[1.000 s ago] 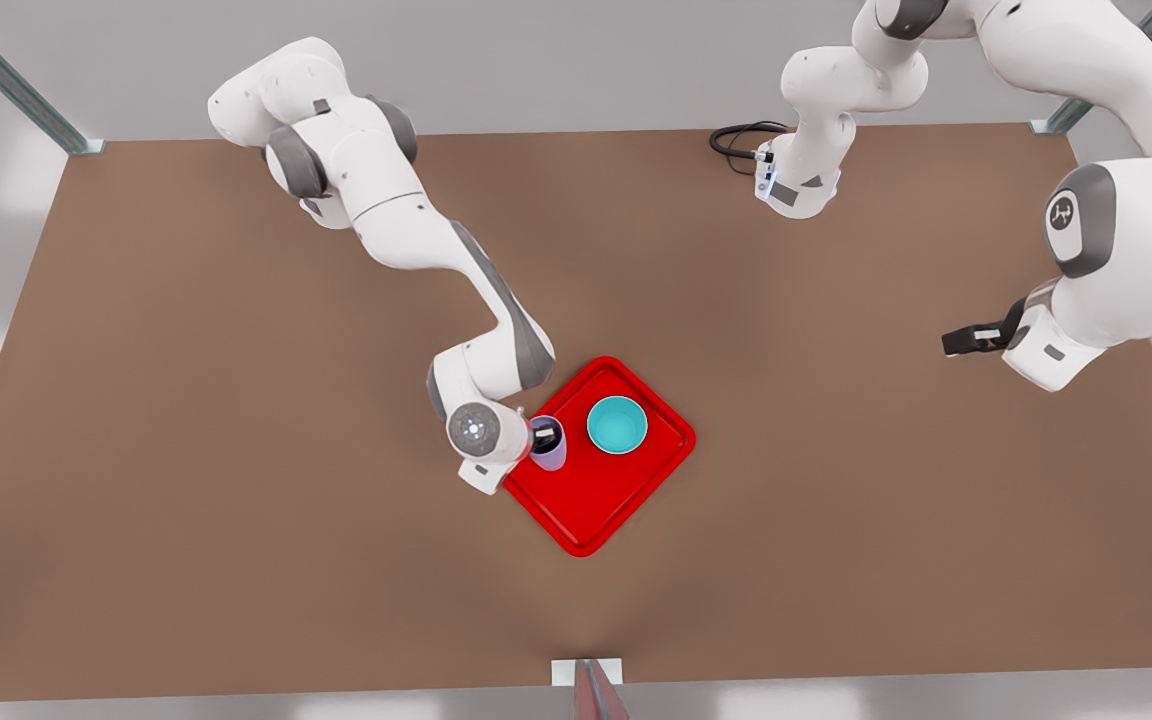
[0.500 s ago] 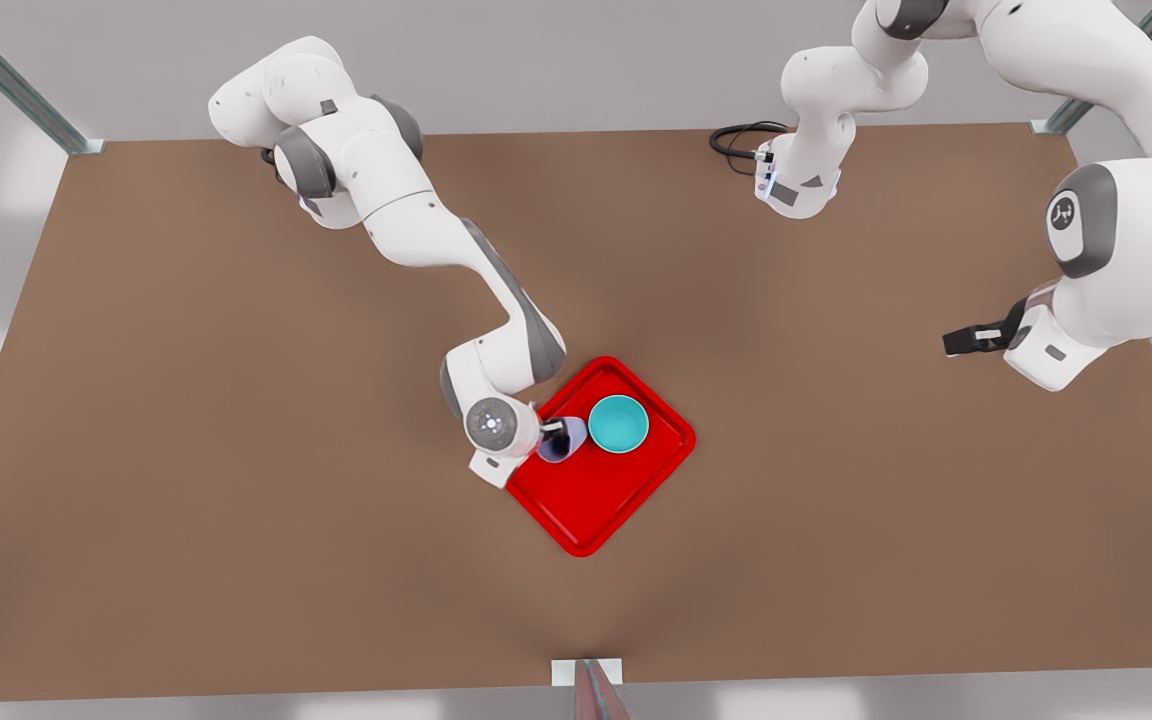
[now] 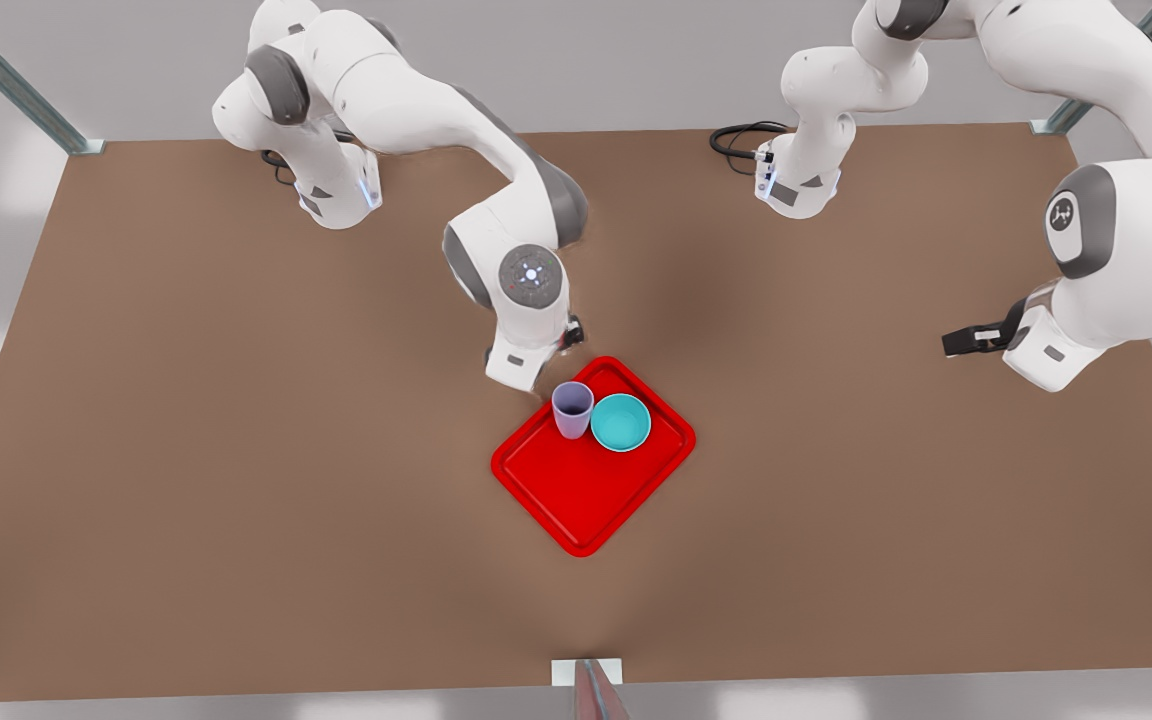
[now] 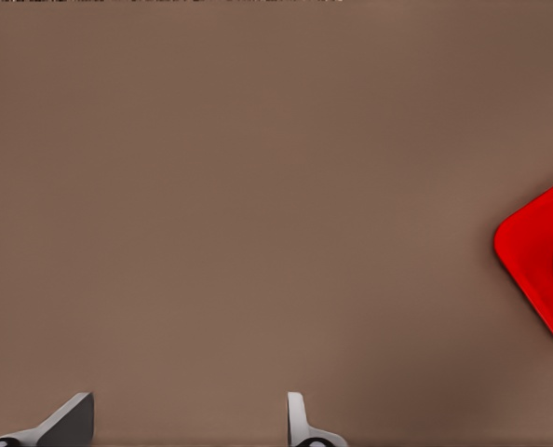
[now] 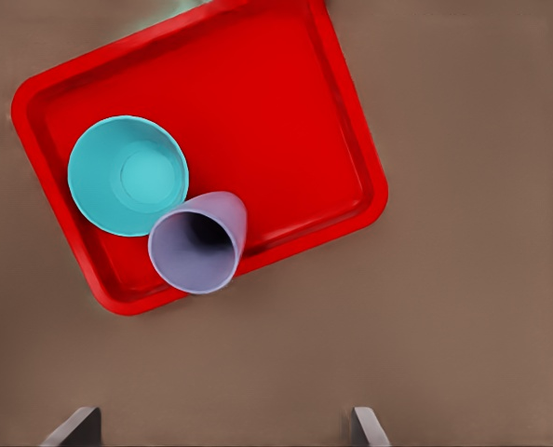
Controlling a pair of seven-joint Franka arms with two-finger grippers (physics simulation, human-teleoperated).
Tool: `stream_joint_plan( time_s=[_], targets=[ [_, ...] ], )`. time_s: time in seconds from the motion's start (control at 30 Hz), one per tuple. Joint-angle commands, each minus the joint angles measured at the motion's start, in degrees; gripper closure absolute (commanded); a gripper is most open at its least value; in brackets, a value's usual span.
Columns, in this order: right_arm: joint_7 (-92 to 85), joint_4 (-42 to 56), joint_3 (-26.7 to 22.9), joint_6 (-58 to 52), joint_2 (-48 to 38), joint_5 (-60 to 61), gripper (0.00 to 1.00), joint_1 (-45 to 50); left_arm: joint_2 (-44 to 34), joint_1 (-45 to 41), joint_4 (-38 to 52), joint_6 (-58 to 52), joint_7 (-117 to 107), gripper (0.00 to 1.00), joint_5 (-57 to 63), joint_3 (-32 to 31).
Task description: Place the bowl on the tray with the left arm and the cup on the tray with the right arm
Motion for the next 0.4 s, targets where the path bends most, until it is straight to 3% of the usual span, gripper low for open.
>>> stream_joint_plan(
  time_s=[0.0,0.03,0.1,0.13,0.17,0.27,0.37],
  targets=[
    [-0.23,0.02,-0.04,-1.57,-0.86,-1.48,0.00,-1.64,0.00,0.00,0.00,0.10,0.00,0.00,0.01,0.00],
    [-6.01,0.02,-0.13,-8.43,-5.07,-1.66,0.00,-11.04,0.00,0.17,0.00,0.28,0.00,0.00,0.01,0.00],
    [-22.29,-0.77,-0.05,-7.73,-9.73,-1.92,0.00,-26.78,0.17,0.17,0.00,0.37,0.00,0.00,0.01,0.00],
    [-21.15,-9.98,1.79,-2.91,-16.49,-4.38,0.00,-30.47,0.17,0.17,0.00,0.37,0.00,0.00,0.01,0.00],
    [-20.53,-14.57,9.44,-0.35,-20.19,-5.87,0.00,-38.56,0.17,0.26,0.09,0.45,0.00,0.00,-0.08,-0.09],
    [-14.56,-16.94,15.86,-0.61,-23.97,-8.69,0.00,-42.43,0.26,0.00,0.09,0.45,0.00,0.00,0.01,0.00],
    [-14.20,-16.94,16.39,-0.96,-23.71,-10.09,0.00,-42.79,0.44,0.00,0.00,0.72,0.09,0.00,0.01,0.00]
  ],
)
